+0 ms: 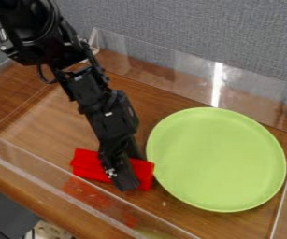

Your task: Move the red object from the green plate to the table

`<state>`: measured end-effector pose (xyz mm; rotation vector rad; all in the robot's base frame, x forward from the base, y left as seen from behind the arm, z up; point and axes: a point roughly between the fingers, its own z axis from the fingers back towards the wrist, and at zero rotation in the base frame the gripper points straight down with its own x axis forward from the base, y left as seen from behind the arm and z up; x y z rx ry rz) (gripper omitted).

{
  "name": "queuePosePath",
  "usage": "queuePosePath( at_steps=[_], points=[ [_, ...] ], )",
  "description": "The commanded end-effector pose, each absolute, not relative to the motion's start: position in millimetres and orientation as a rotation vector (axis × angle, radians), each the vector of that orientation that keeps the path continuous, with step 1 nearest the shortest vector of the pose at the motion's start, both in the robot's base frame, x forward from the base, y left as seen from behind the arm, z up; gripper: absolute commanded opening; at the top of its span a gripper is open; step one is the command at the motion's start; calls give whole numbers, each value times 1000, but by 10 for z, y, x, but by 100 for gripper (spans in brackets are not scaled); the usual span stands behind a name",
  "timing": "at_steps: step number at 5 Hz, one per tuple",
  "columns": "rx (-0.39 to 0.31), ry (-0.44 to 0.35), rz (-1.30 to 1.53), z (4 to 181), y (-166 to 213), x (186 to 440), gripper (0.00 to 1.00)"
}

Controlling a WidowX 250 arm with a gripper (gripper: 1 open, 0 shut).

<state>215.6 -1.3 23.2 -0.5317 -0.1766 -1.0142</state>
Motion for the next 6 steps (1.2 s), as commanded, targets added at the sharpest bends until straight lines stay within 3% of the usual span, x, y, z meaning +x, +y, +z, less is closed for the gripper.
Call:
queuePosePath(
  at_steps=[1, 4, 5, 6],
  points=[
    [-582, -79, -918, 109, 97, 2042, 0],
    [-486, -115, -883, 740, 108, 2122, 0],
    [-465, -130, -875, 871, 106, 2123, 0],
    [-464, -130, -869, 878, 115, 2142, 0]
  ],
)
